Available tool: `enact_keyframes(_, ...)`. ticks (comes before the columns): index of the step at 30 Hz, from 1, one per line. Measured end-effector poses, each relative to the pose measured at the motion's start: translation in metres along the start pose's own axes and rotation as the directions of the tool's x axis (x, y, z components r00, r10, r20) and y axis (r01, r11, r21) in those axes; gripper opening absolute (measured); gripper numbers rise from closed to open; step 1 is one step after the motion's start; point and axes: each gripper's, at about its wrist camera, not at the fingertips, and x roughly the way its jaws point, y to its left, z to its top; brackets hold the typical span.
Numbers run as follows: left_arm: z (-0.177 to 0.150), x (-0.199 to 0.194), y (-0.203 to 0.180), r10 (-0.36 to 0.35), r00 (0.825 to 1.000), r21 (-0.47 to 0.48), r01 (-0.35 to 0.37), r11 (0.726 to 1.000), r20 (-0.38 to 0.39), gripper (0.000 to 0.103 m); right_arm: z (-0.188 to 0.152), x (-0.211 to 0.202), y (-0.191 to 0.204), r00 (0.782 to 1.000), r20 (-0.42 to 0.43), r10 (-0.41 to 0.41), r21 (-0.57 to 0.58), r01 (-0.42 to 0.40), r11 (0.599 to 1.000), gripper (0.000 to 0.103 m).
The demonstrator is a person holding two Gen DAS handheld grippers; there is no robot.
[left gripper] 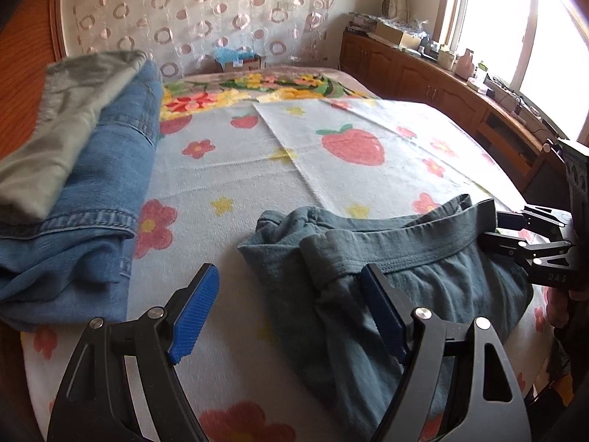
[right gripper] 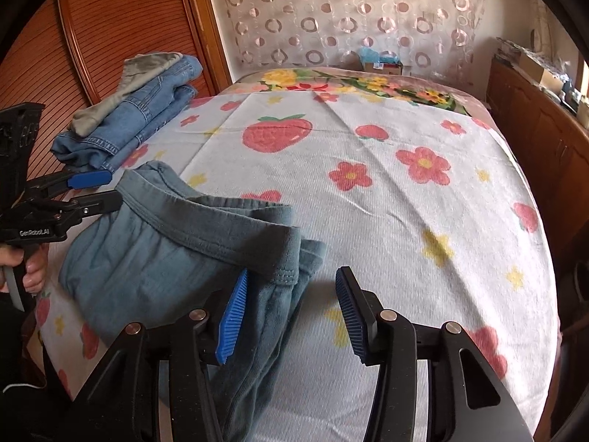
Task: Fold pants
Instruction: 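Close both grippers on the folded shorts' edge side by side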
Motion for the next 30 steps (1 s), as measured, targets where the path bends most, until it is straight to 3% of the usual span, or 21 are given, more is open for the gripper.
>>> enact_keyframes(8,-0.006,0.012,0.008,-0.058,0.998,-0.022,0.057,0.998,-0.015,0.080,0.003,0.005,0.006,1.000,-0.007,0.027,0.004,-0.027,1.000,0.050)
enact_keyframes(18,-0.006,0.012,0.008,-0.063,0.998,-0.005,0.063,0.998,0.009,0.080,-0.002,0.005,0.007,0.999,0.015,0.045,0.031,-0.046,0.998,0.050)
enact_keyframes(20,-0.005,0.013,0.007,-0.079,0.997,-0.002,0.079,0.997,0.005,0.072,-0.002,0.005,0.008,0.999,0.018,0.036,0.028,-0.036,0.999,0.047)
enact_keyframes(22,-0.004,0.011,0.006,-0.115,0.993,-0.014,0.115,0.993,-0.001,0.057,-0.002,0.005,0.010,1.000,0.016,0.026,0.021,-0.027,0.999,0.043)
enact_keyframes(25,-0.005,0.008,0.004,-0.143,0.990,-0.027,0.143,0.989,-0.002,0.045,-0.001,0.005,0.012,1.000,-0.003,0.010,-0.006,-0.010,1.000,0.030)
enact_keyframes(30,-0.005,0.002,-0.005,-0.144,0.990,-0.012,0.144,0.990,0.005,0.030,0.000,0.004,0.010,0.999,-0.009,0.041,0.000,-0.041,0.999,0.018)
